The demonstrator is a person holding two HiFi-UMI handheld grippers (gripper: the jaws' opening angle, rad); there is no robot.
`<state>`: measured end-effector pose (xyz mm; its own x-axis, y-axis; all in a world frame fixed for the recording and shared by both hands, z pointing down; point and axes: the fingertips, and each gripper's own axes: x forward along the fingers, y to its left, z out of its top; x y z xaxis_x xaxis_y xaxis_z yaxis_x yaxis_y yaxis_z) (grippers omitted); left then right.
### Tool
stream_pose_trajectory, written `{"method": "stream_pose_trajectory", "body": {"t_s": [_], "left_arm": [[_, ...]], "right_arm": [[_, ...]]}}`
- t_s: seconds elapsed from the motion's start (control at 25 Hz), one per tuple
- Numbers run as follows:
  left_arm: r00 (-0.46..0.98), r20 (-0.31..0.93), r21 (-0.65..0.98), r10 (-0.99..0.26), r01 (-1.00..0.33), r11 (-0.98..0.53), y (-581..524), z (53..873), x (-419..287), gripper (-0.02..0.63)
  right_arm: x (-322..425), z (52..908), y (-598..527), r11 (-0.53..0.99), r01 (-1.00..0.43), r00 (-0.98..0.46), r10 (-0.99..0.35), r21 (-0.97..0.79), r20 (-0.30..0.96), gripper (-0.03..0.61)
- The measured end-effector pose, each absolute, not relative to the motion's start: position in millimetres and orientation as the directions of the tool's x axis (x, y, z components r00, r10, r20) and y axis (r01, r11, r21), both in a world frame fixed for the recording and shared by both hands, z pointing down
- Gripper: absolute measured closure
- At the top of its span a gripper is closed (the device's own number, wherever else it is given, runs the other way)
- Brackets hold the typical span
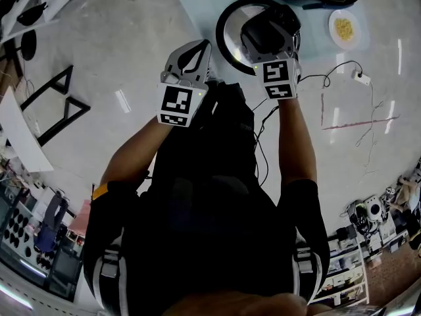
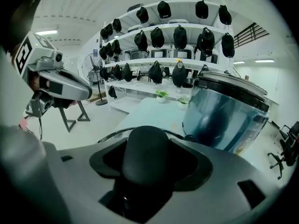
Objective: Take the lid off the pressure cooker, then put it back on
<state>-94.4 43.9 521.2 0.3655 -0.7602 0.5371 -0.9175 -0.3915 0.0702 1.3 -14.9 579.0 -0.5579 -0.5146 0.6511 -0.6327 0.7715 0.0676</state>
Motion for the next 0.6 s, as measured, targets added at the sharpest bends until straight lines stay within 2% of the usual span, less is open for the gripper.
{"method": "stream_pose_trajectory", "body": {"t_s": [0.6], "left_arm": [[0.35,0.538,0.076,-0.767,-0.926,-0.369,51,514,-87,0.606]], "right_arm": [[1,595,-15,0.772,-0.63,-0.545,-0.518,0.086,0.659,0.288]]}}
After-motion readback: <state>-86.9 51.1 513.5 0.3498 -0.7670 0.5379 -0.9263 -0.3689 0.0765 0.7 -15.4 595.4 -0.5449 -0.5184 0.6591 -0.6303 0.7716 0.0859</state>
